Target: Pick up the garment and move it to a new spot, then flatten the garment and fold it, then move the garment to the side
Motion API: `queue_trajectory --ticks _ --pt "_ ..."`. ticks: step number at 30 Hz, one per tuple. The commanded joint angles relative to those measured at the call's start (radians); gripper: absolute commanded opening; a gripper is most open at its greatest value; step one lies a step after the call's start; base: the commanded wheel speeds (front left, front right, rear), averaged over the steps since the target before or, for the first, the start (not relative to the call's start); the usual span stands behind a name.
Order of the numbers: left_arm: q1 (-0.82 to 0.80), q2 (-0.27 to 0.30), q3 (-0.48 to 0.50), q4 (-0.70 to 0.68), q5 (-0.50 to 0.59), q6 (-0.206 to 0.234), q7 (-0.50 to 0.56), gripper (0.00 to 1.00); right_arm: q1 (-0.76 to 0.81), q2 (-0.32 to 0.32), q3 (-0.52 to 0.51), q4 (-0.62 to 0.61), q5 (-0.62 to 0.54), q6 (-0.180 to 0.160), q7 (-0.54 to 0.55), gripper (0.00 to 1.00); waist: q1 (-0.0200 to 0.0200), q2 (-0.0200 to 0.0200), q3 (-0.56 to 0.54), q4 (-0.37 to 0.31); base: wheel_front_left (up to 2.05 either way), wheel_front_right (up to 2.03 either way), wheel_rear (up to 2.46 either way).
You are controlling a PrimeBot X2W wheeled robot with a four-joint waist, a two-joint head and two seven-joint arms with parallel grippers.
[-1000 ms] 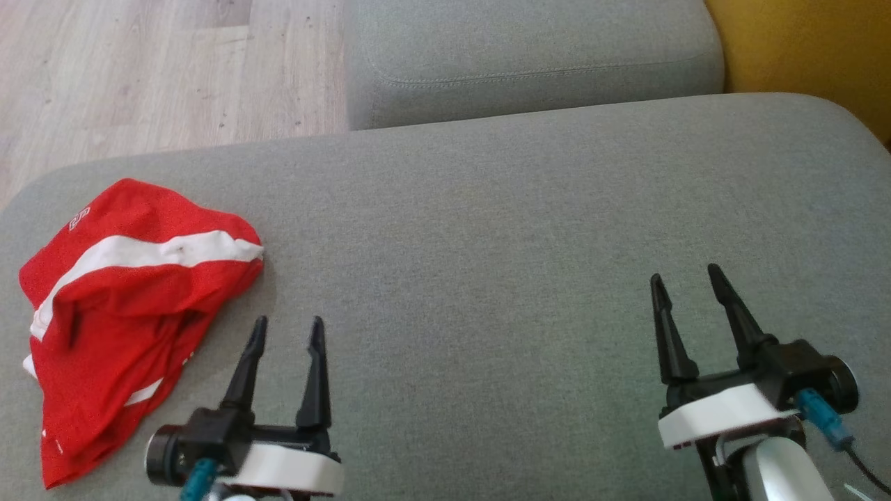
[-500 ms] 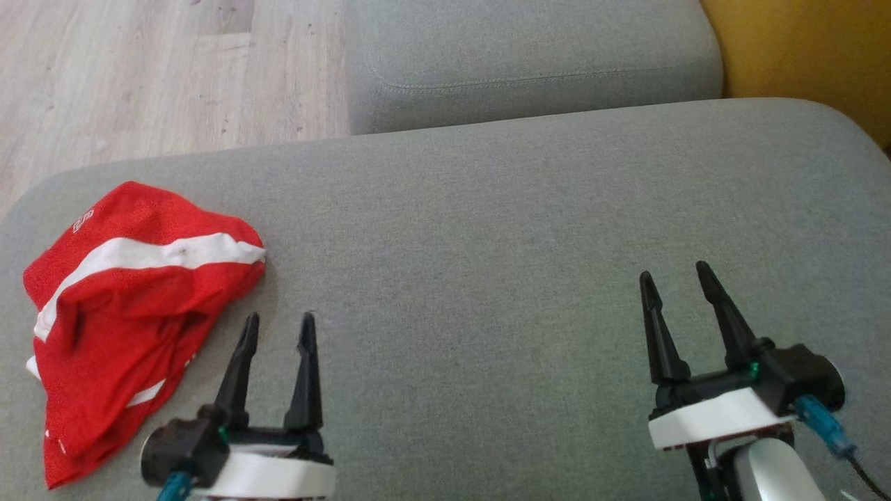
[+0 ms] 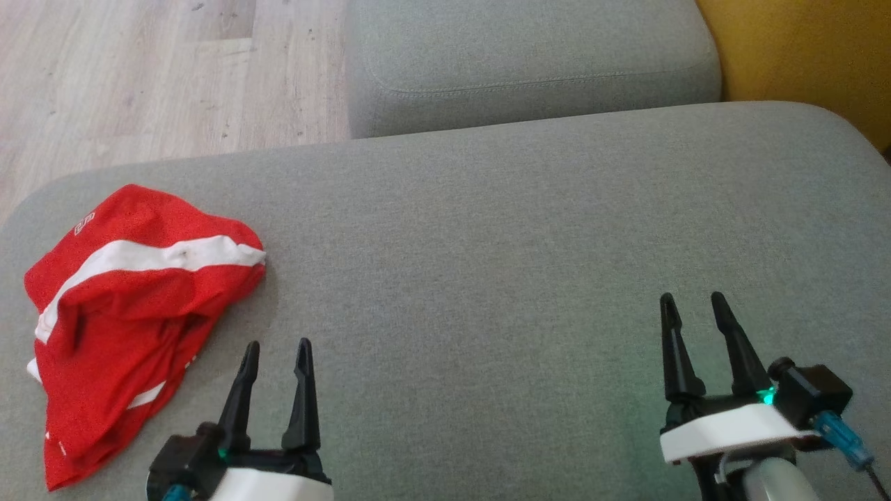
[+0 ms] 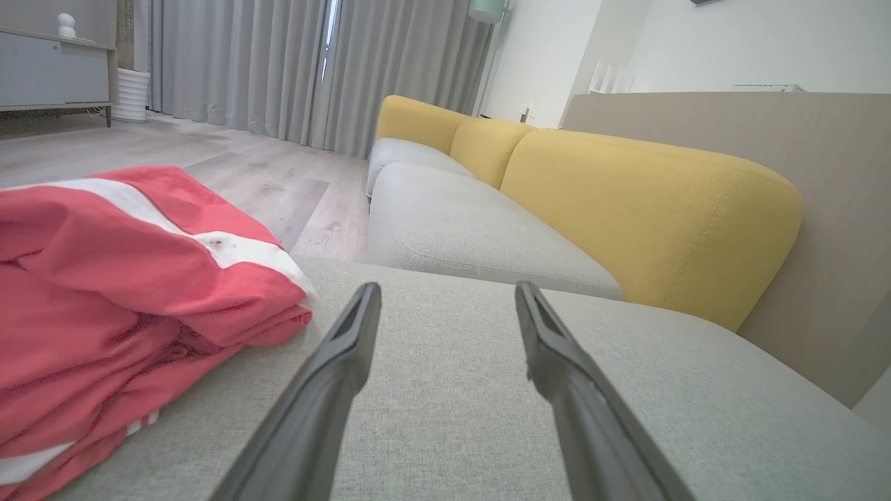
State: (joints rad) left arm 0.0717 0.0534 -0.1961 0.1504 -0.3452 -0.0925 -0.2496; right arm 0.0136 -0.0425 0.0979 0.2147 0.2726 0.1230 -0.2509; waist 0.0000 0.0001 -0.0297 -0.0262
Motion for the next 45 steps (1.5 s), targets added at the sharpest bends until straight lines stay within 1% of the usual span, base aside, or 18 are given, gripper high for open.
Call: queue_trajectory --ticks 1,7,13,19,22,24,35,39,45 --pt "-0.029 -0.003 0.021 -0.016 -0.004 0.0 -0.012 1.0 -0.033 -0.008 0.013 -0.012 -0.01 0.008 -0.011 1.0 0.0 -0.0001 0.0 -0.002 0.0 0.0 0.0" --pt "-0.034 -0.003 0.014 0.001 0.002 0.001 -0.012 1.0 -0.048 -0.008 0.0 0.041 -0.029 0.008 -0.011 1.0 0.0 -0.0001 0.0 -0.006 0.0 0.0 0.0" --pt "-0.041 -0.003 0.018 -0.003 0.001 0.004 -0.012 1.0 -0.052 -0.008 0.0 0.046 -0.033 0.008 -0.011 1.0 0.0 -0.0001 0.004 -0.001 0.0 0.0 0.0" --pt "-0.044 -0.003 0.027 -0.005 0.002 0.012 -0.012 1.0 -0.052 -0.008 0.019 0.04 -0.029 0.008 -0.011 1.0 0.0 -0.0001 -0.001 0.027 0.0 0.0 0.0" --pt "-0.037 -0.003 0.041 -0.003 0.013 0.032 -0.012 1.0 -0.048 -0.008 0.04 0.028 -0.052 0.008 -0.011 1.0 0.0 -0.0001 -0.008 0.054 0.0 0.0 0.0" --pt "-0.032 -0.003 0.049 -0.003 0.016 0.036 -0.012 1.0 -0.042 -0.008 0.056 0.025 -0.055 0.008 -0.011 1.0 0.0 -0.0001 -0.013 0.076 0.0 0.0 0.0" --pt "-0.007 -0.003 0.101 -0.016 0.044 0.038 -0.012 1.0 -0.018 -0.008 0.121 0.018 -0.004 0.008 -0.011 1.0 0.0 -0.0001 -0.036 0.208 0.0 0.0 0.0" --pt "0.006 -0.003 0.115 -0.023 0.045 0.044 -0.012 1.0 -0.01 -0.008 0.165 0.02 0.0 0.008 -0.011 1.0 0.0 -0.0001 -0.043 0.246 0.0 0.0 0.0" --pt "0.019 -0.003 0.126 -0.028 0.053 0.042 -0.012 1.0 -0.002 -0.008 0.171 0.011 0.021 0.008 -0.011 1.0 0.0 -0.0001 -0.047 0.289 0.0 0.0 0.0"
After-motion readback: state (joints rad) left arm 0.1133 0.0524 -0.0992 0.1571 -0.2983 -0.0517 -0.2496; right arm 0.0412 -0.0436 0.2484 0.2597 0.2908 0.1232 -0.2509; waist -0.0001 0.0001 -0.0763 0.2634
